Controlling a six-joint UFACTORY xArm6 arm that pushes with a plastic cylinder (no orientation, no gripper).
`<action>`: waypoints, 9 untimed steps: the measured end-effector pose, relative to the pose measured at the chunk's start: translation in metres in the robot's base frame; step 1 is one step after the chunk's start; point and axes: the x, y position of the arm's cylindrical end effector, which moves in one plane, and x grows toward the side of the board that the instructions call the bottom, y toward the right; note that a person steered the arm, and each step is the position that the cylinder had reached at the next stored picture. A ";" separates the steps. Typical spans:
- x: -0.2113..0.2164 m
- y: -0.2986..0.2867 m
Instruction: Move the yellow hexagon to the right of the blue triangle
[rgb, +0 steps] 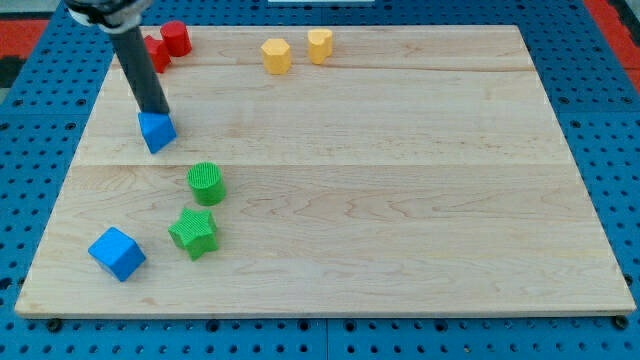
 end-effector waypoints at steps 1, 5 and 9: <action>0.061 0.002; -0.076 0.210; -0.140 0.116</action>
